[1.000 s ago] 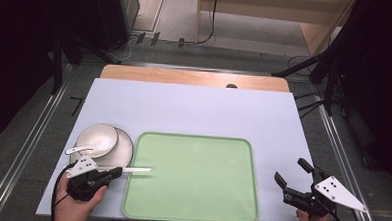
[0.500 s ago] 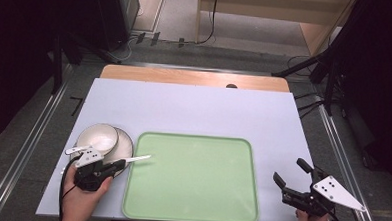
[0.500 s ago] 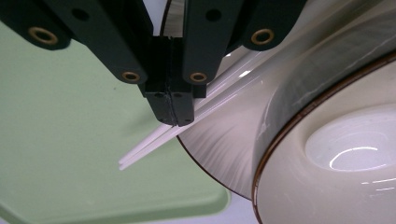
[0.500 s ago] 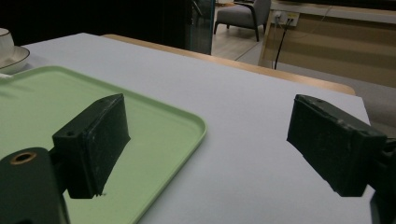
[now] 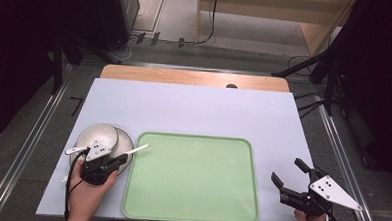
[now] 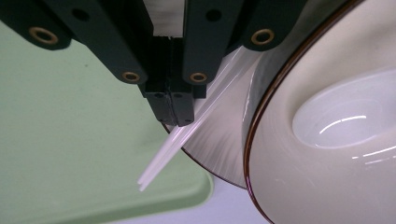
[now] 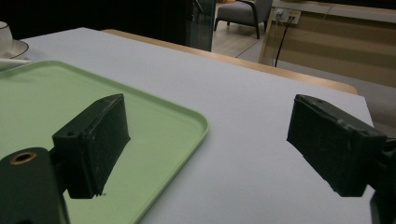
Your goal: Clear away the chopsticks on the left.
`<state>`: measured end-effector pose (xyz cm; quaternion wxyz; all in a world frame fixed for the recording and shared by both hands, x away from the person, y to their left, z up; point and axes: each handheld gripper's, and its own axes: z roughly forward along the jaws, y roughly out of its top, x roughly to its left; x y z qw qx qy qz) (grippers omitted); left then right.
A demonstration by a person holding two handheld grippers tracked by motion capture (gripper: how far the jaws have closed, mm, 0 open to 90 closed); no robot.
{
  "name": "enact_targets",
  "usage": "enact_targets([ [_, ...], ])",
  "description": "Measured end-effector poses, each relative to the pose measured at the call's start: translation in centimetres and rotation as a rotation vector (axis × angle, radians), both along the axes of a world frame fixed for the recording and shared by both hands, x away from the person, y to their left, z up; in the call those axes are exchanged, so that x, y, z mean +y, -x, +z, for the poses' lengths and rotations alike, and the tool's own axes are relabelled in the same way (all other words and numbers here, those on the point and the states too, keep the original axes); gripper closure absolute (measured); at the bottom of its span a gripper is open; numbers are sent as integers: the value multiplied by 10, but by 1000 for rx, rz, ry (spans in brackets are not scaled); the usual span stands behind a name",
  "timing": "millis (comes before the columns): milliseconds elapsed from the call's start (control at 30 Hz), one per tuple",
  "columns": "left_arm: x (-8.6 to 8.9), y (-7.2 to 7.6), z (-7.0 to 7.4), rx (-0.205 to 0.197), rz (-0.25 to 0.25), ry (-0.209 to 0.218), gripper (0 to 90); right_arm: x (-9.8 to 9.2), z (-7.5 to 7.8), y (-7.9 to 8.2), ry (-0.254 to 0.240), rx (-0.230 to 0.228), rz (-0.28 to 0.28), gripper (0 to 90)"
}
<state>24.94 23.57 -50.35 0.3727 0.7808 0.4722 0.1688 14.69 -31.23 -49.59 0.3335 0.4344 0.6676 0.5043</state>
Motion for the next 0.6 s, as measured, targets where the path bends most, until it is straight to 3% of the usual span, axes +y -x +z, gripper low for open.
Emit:
enact_targets([
  [200,-11,-7,-2,-10,21,-62,900,0,0,1,6,2,-2,129],
  [367,-17,-10,-3,9,37,-110,900,1,-1,0,11,5,1,129],
  [433,-14,-9,-1,17,20,-93,899,2,-1,0,13,7,0,129],
  [500,-8,-5,4,-2,-15,-64,831,2,0,1,17,5,0,129],
  [533,-4,-2,8,22,-45,-41,781,2,0,1,18,5,-1,129],
  [567,2,0,12,93,-65,-6,782,1,0,1,18,2,-1,129],
  [600,10,3,18,125,-88,27,779,1,1,2,19,-1,-1,129],
])
